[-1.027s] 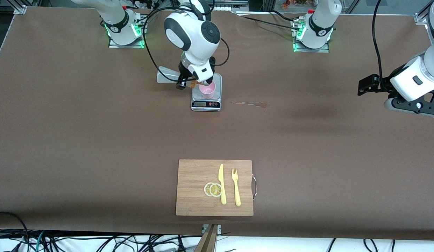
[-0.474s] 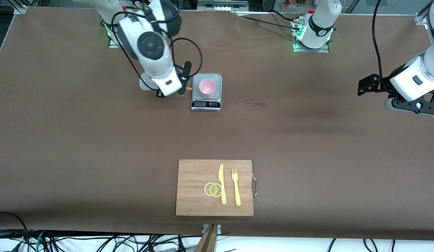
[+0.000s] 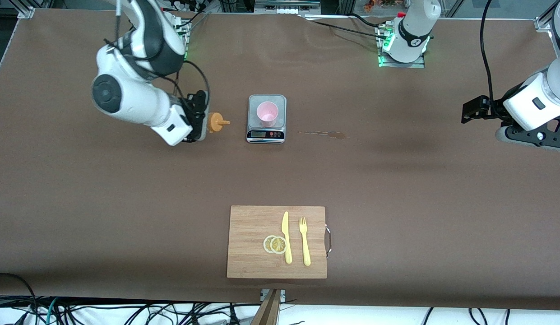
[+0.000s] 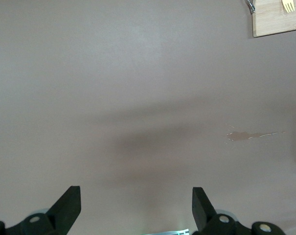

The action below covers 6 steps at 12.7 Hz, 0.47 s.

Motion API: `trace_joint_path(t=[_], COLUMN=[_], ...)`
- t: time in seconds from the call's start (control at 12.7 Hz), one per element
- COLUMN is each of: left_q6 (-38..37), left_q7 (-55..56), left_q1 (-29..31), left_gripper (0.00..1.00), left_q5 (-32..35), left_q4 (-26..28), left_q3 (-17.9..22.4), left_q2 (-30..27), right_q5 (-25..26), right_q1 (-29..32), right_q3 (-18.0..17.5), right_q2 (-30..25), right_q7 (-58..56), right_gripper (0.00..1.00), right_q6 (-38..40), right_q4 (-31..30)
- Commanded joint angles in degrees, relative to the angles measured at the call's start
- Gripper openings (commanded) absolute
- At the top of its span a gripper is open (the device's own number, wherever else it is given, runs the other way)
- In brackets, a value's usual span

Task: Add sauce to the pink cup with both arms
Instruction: 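Carry the squeeze bottle back and set it upright on the table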

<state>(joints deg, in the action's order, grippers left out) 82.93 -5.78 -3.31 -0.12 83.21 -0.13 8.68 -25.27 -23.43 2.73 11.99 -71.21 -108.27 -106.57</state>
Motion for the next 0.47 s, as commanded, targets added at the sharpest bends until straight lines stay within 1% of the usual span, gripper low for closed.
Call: trace_joint_path(t=[0.0, 0.16, 0.32, 0.4], left_q6=[-1.0, -1.0, -1.0, -1.0], left_q7=[-0.6, -0.6, -0.7, -0.6], left_q1=[0.0, 0.1, 0.1, 0.1], left_gripper=[1.00, 1.00, 1.00, 1.00], left_q5=[0.6, 0.6, 0.6, 0.6], left_q4=[-1.8, -1.8, -1.8, -1.9], left_q3=[-0.1, -0.1, -0.1, -0.1], left_q2=[0.7, 0.9, 0.9, 0.9], right_q5=[-9.4, -16.4, -23.8, -26.6], right_q1=[5.1, 6.9, 9.8, 11.2], right_q3=[0.5, 3.9, 6.2, 7.4], right_q2=[1.6, 4.4, 8.1, 10.3], right_q7=[-13.5, -24.8, -37.2, -43.2], right_gripper=[0.27, 0.27, 0.27, 0.27], right_q6=[0.9, 3.7, 8.5, 10.9], right_q4=[0.0, 0.0, 0.0, 0.0])
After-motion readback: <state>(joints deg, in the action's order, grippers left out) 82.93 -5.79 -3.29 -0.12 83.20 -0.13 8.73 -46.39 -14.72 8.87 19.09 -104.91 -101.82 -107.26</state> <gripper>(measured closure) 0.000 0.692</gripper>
